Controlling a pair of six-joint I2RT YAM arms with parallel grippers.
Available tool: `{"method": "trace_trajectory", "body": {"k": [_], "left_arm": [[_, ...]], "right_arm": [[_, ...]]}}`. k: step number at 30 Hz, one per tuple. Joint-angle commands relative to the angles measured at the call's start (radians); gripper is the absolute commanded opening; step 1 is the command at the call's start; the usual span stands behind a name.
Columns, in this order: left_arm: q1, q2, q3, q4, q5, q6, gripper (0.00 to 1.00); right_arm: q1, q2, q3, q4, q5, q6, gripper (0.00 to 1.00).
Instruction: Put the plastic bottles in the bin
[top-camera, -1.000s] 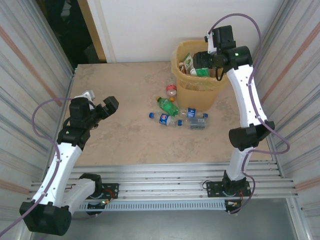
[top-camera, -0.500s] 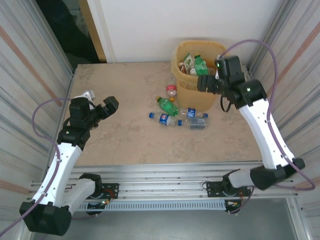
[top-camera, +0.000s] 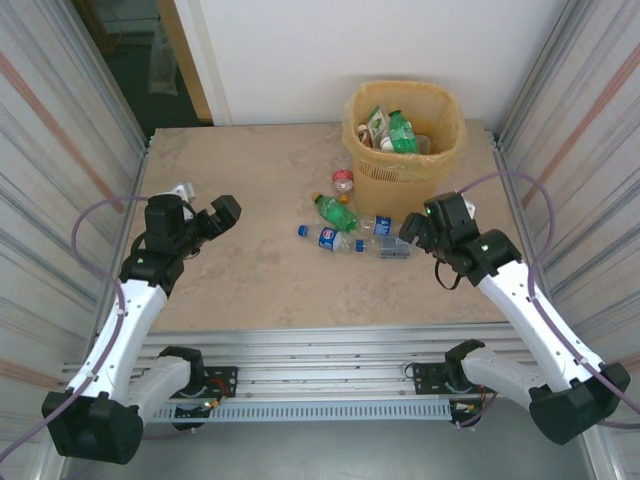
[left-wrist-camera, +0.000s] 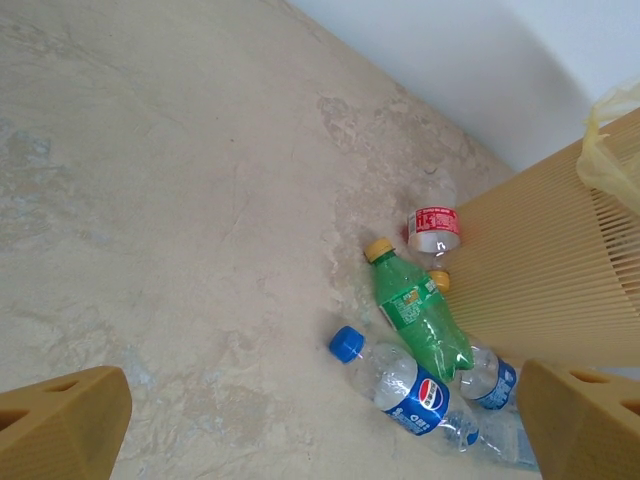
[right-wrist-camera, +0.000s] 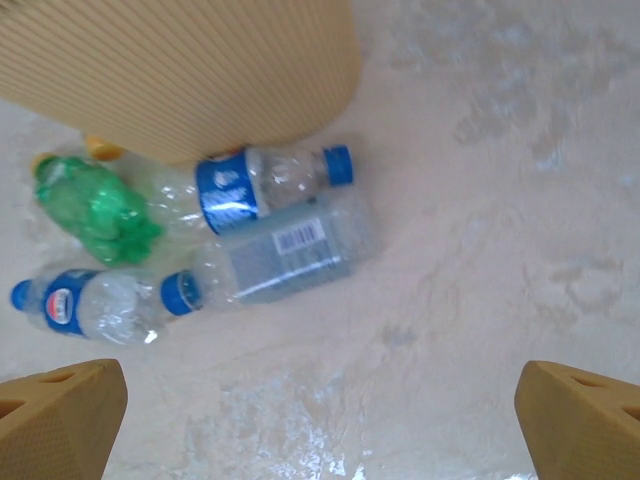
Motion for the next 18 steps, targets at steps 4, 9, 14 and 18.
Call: {"method": "trace_trajectory", "body": {"k": [4,9,14,18], "left_arm": [[0.011,0.021,-0.001,0.046,0.022,0.002,0.99],[0.011,0.037,0.000,0.050,0.027,-0.002,0.99],[0.011,0.044,-0.003,0.050,0.025,-0.001,0.99],[0.011,0.044,-0.007,0.047,0.019,0.004,0.99]], "right_arm": [[0.020,-0.005,-0.129,0.105,-0.043,0.196,0.98],[0.065,0.089,-0.143,0.135,-0.028,0.244,0.98],[0.101,0.211,-0.121,0.168,-0.025,0.270,0.98],[0.114,0.288,-0.092,0.174,-0.001,0.283,0.98]]}}
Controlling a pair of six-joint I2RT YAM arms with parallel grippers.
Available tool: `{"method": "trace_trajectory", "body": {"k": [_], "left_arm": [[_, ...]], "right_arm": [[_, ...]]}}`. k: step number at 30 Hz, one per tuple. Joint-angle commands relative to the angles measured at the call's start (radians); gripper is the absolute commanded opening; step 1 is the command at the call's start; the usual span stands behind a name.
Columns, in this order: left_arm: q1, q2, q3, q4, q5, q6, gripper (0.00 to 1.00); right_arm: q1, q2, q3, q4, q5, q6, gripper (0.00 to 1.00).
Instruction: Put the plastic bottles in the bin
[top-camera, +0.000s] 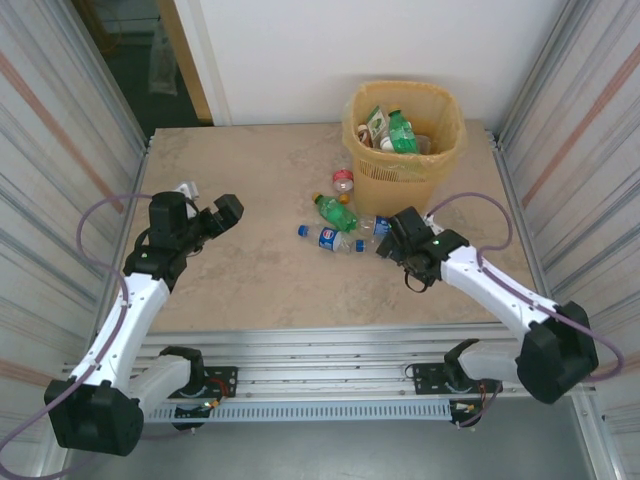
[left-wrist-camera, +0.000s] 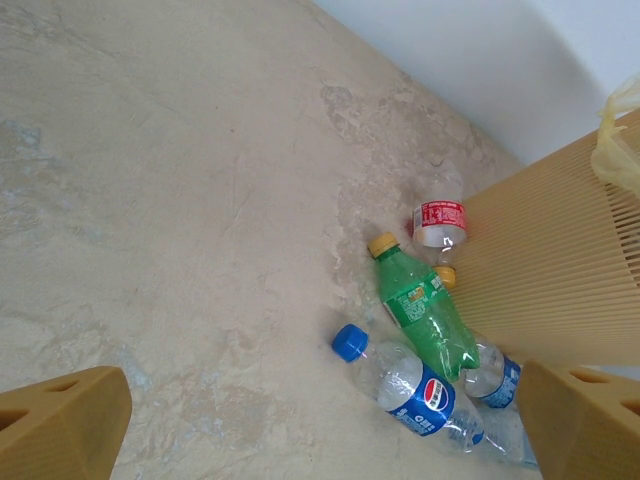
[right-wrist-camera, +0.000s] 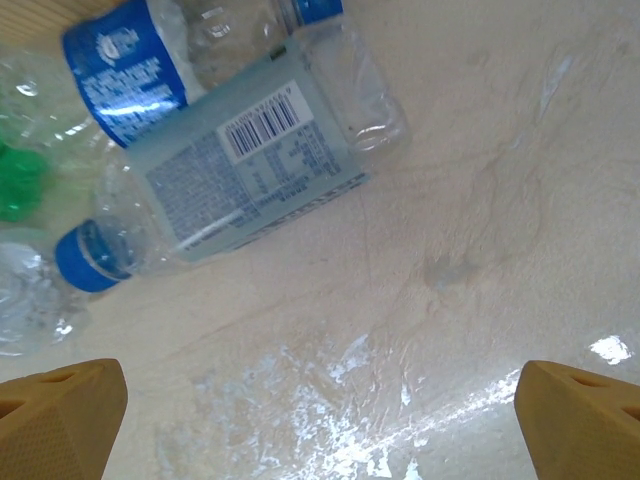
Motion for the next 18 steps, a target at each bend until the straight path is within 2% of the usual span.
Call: {"method": "trace_trajectory", "body": {"k": [1,18], "left_arm": [[0.011,-0.002,-0.008,0.024,0.005,0.004,0.99],[0.012,0.008,-0.020,0.023,0.002,0.015,0.99]], "right_arm": [[0.011,0.041,0.041,0.019,0.036,0.049,0.98],[-0.012,0.216,0.082,0.160,0.027,0.081,0.98]]}}
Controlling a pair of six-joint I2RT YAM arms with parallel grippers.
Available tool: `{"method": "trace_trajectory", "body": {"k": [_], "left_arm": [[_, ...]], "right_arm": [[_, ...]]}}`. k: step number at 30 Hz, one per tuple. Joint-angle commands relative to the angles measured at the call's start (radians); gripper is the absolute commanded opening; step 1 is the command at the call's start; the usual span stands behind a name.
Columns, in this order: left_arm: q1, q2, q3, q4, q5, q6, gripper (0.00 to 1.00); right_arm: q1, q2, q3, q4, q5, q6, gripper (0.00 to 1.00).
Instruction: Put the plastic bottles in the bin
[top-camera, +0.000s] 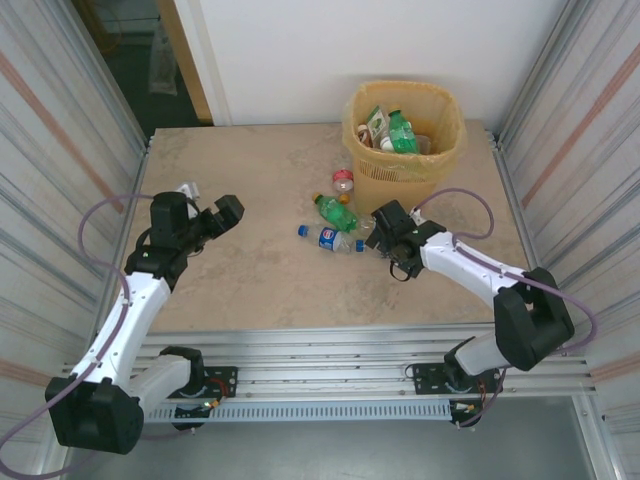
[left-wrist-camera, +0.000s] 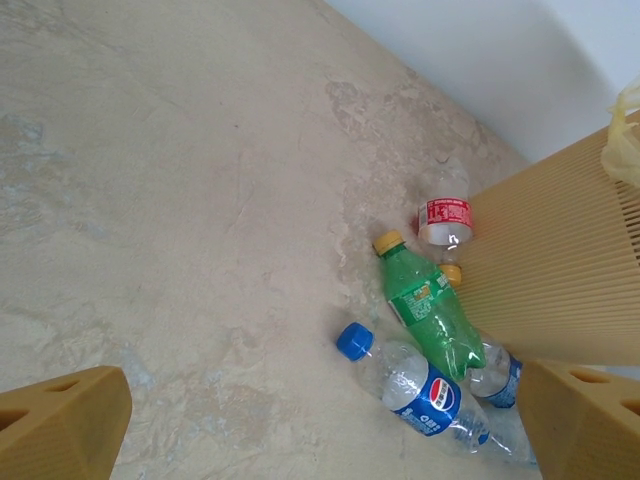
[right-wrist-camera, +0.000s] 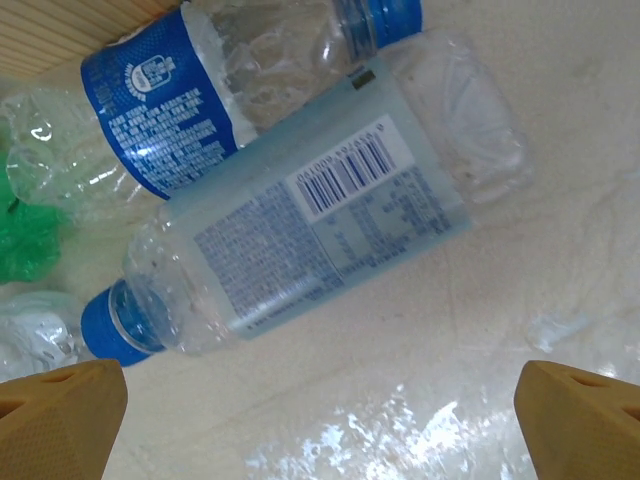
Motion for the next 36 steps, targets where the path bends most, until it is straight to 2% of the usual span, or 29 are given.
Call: {"method": "trace_trajectory", "body": {"k": [1,28,36], "left_arm": [[0.012,-0.002,-0.010,0.014,0.002,0.016,0.99],[0.012,-0.001,-0.015,0.005,0.015,0.041,0.99],[0.012,-0.004,-0.013,-0.001,0.008,0.044,0.99]], "right_arm": [[-0.013,0.037,0.035,0.020,0.017,0.028,0.98],[-0.066,0.179,0.038,0.128,0.043,0.088,0.98],[-0.067,0.159,-0.010,0.127,0.041,0.082,0.98]]}}
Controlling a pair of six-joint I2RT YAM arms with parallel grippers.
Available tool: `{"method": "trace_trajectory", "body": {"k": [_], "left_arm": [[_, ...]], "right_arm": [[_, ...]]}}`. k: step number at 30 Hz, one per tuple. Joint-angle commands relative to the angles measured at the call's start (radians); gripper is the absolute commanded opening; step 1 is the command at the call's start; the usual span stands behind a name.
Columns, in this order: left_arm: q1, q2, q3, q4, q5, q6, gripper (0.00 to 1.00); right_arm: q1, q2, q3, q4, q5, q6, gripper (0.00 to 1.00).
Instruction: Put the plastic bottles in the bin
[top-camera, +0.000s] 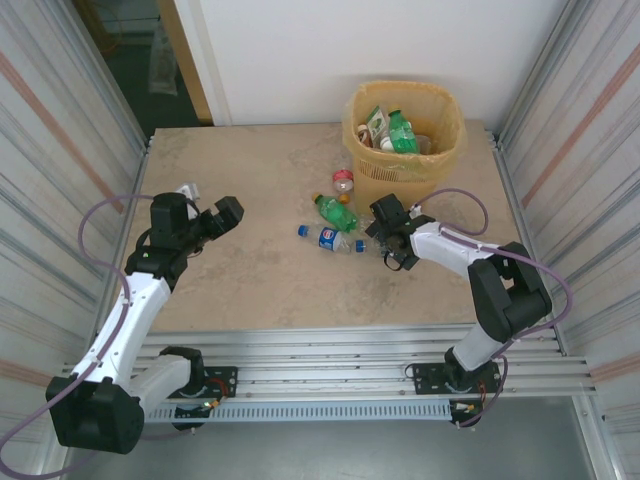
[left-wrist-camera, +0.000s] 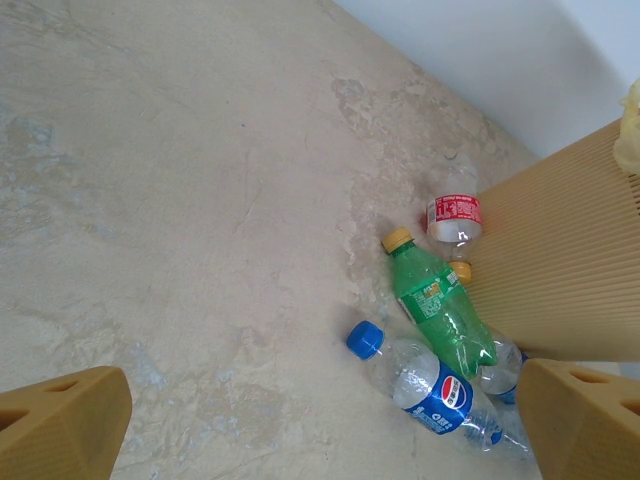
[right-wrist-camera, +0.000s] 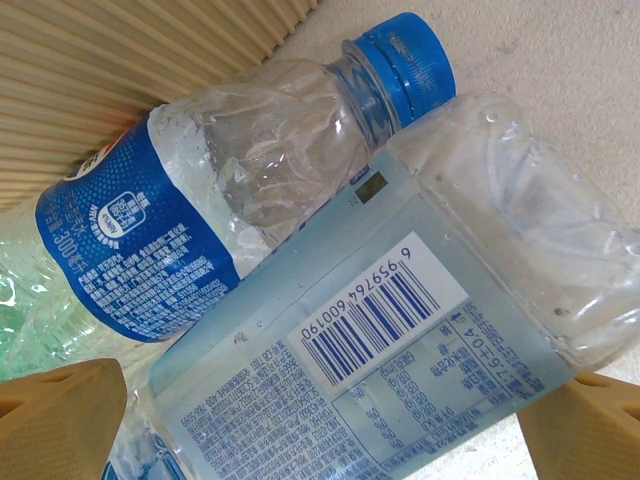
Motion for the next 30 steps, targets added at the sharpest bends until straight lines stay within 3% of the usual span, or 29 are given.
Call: {"method": "trace_trajectory", "body": {"k": [1,16,24,30], "left_arm": [[0.006,-0.004,-0.009,0.000,0.008,0.018,0.99],[0.007,0.002,-0.010,0.005,0.013,0.011,0.99],[0.008,-0.004,-0.002,-0.007,0.009,0.015,0.99],[0.007,-0.002,0.004,-0.007,0.009,0.014,0.99]], "right_arm": [[-0.008,-0.008,-0.039,-0.033,0.019,0.007,0.99],[-0.049,-0.071,-0.120,-0.032,0.008,-0.072,0.94],[-0.085,-0.051,-0.119,-0.036,-0.009,-0.136,0.78],[-0.097,-0.058,-0.118,-0.068,-0.026,-0.175,0.59]]}}
